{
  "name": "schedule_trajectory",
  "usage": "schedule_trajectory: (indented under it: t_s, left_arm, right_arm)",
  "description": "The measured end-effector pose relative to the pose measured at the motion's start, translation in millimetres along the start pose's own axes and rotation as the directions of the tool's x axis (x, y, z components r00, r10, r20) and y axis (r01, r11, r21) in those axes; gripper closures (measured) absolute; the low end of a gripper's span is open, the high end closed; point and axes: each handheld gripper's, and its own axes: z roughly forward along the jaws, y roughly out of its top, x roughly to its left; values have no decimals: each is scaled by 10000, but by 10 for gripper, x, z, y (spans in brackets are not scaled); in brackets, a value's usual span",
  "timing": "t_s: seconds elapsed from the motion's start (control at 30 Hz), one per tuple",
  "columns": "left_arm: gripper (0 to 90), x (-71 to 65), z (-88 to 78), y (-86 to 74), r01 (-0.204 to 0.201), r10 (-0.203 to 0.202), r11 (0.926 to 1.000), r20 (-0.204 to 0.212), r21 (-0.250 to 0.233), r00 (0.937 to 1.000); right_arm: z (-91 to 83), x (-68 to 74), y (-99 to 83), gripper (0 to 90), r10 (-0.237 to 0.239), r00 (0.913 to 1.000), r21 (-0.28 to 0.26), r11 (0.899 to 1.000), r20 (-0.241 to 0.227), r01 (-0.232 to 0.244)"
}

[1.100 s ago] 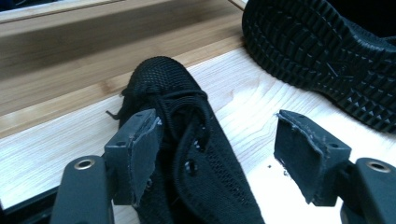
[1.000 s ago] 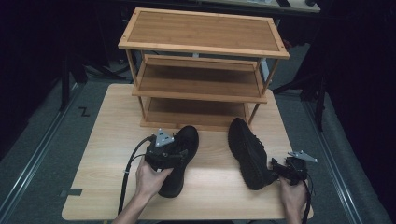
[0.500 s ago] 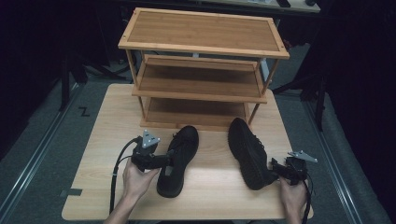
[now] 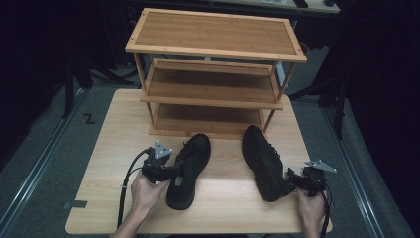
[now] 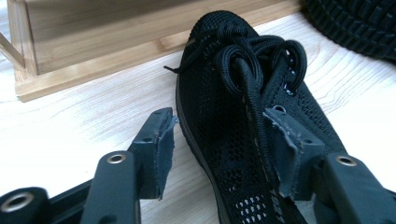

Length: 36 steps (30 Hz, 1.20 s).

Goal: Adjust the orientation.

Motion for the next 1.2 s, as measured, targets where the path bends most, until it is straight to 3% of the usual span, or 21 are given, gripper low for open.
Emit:
schedule_trajectory:
  t_s: [0.27,0.37,0.6,0.73,0.93,1.07,1.2]
  left_arm:
    - [609,-44,192,-19,35,-44,9995,264,321,9996]
    - [654,-51,226,-20,194,-212,9992,542,339,9983]
    - [853,-87,242,-31,556,-565,9982,456,209,9974]
    - [874,-75,212,-46,1032,-1022,9945,514,-173,9934]
    - [883,-33,195,-19,1535,-1511,9879,896,-207,9845]
    - [884,-56,195,2,1588,-1545,9868,1136,-304,9815]
    - [884,-86,193,54,1469,-1412,9883,1203,-400,9826]
  right_arm:
    - [-1,1,0,344,7,10000,8,10000,-11,-7]
    - [0,0,0,344,-3,10000,5,10000,-7,3]
    - [0,0,0,344,-4,10000,3,10000,-9,4]
    - [0,0,0,344,-1,10000,5,10000,-10,1]
    - [-1,1,0,343,2,10000,9,10000,-28,-2]
    - [-1,1,0,342,-5,10000,11,10000,-34,6]
    - [-1,1,1,341,0,10000,11,10000,-44,0]
